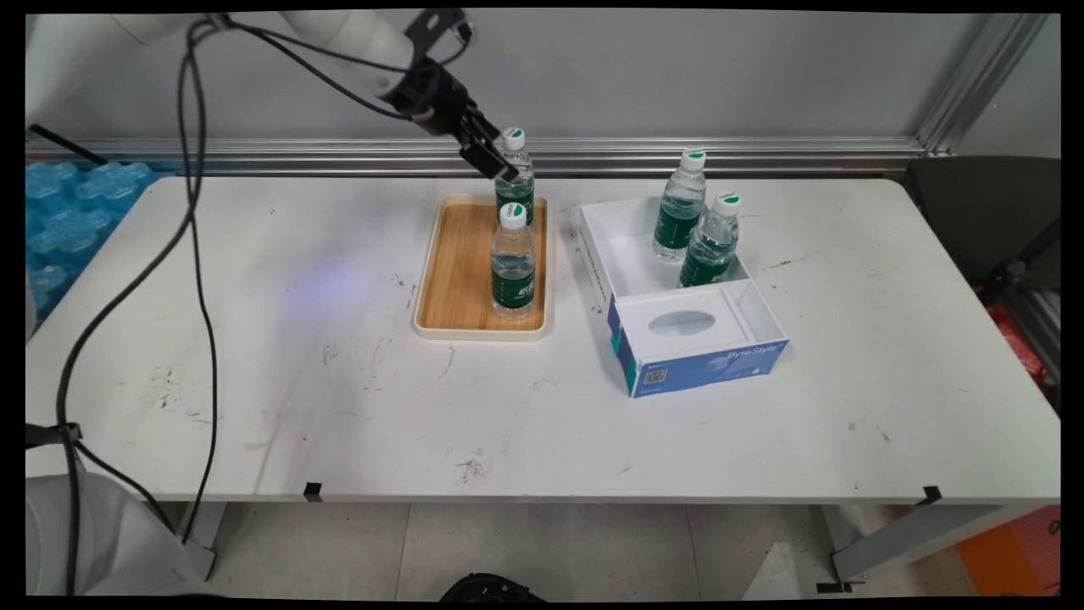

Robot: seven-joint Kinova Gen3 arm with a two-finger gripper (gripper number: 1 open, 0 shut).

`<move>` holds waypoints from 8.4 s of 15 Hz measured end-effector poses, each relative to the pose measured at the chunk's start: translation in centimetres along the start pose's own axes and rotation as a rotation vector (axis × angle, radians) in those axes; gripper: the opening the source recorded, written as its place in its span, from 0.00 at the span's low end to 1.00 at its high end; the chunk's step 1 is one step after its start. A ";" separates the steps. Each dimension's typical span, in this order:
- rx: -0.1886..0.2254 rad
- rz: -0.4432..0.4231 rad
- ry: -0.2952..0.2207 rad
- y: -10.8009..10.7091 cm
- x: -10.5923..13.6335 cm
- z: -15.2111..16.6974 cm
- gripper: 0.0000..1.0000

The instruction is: Pick up the green bottle from the white box, then place the picked object on the tray

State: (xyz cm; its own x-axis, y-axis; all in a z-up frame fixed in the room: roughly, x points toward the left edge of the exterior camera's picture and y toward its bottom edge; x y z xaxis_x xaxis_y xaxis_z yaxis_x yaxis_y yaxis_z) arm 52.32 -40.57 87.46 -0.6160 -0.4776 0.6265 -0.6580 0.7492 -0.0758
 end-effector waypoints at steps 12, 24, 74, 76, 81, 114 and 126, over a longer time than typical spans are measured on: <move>0.018 0.021 -0.053 5.8 4.8 -13.6 1.00; -0.050 -0.007 -0.035 14.7 11.0 -10.3 1.00; -0.003 -0.028 0.037 18.7 20.6 6.9 0.00; -0.004 -0.024 0.046 18.6 20.8 4.8 0.00; -0.002 -0.015 0.063 18.1 20.7 -1.5 0.00; 0.171 -0.297 0.020 5.4 -2.2 -8.3 0.00; 0.142 -0.312 0.028 2.9 -6.2 -1.6 0.00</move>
State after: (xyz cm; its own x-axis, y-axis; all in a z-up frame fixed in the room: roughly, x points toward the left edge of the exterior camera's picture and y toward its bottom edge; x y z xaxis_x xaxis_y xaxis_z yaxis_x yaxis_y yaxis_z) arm 54.91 -34.69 84.63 -0.3646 -0.6592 0.6576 -0.8676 0.4969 0.0170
